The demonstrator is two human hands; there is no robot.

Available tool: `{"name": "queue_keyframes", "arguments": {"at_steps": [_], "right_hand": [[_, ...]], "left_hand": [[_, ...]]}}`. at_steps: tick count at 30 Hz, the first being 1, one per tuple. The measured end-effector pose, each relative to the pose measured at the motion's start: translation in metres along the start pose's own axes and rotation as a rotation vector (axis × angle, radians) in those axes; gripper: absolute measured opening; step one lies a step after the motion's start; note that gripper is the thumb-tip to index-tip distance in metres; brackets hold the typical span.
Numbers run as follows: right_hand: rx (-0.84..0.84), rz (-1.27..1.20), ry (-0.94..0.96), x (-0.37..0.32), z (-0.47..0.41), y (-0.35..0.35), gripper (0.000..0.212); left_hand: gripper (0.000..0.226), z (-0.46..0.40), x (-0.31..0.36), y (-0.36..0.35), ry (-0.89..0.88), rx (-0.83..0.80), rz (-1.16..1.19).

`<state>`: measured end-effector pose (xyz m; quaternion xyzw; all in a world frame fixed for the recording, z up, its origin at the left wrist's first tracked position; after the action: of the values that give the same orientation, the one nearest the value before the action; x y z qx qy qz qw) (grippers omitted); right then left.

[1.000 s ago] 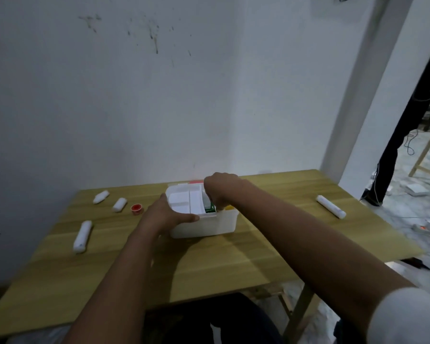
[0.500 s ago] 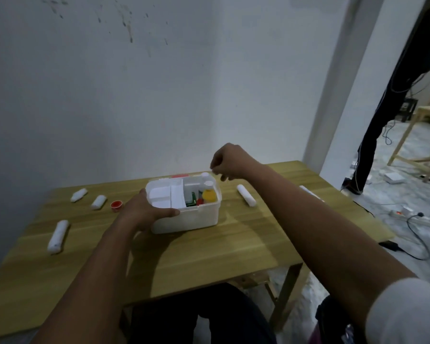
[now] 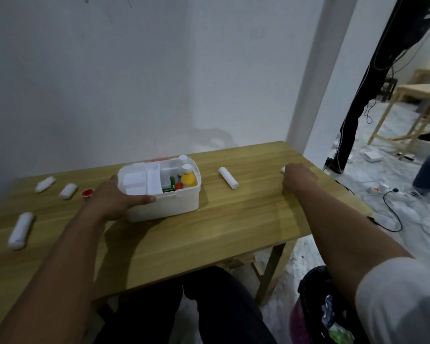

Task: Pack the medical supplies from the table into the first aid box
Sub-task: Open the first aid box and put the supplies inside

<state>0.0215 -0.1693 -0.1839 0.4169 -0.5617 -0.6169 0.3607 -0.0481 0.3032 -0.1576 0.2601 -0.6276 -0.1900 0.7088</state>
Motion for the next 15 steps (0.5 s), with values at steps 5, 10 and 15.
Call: {"name": "queue_keyframes", "arguments": {"at_steps": [5,10,15], "right_hand": [[0.032,-0.186,0.016,-0.020,0.000,0.002,0.016],[0.037,-0.320,0.116,-0.076,0.015,0.005,0.038],[-0.106,-0.289,0.168,-0.127,0.033,-0.003,0.029]], "left_hand": [[0.096,0.003,0.002,0.000,-0.015,0.008,0.004],[0.101,0.007,0.003,0.002,-0.015,0.012,0.026],[0.103,0.008,0.003,0.004,-0.014,0.028,0.024]]}}
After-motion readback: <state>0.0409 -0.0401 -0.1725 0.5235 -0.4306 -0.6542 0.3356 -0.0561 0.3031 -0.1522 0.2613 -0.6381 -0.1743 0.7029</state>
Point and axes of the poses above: each hand's wrist, its own z-axis away from the middle knuckle, its own y-axis out of the back of the hand, x = y × z, the point moved 2 cm from there along -z, towards the middle knuckle, and after that the axes turned 2 degrees about -y, right-handed, at the moved point
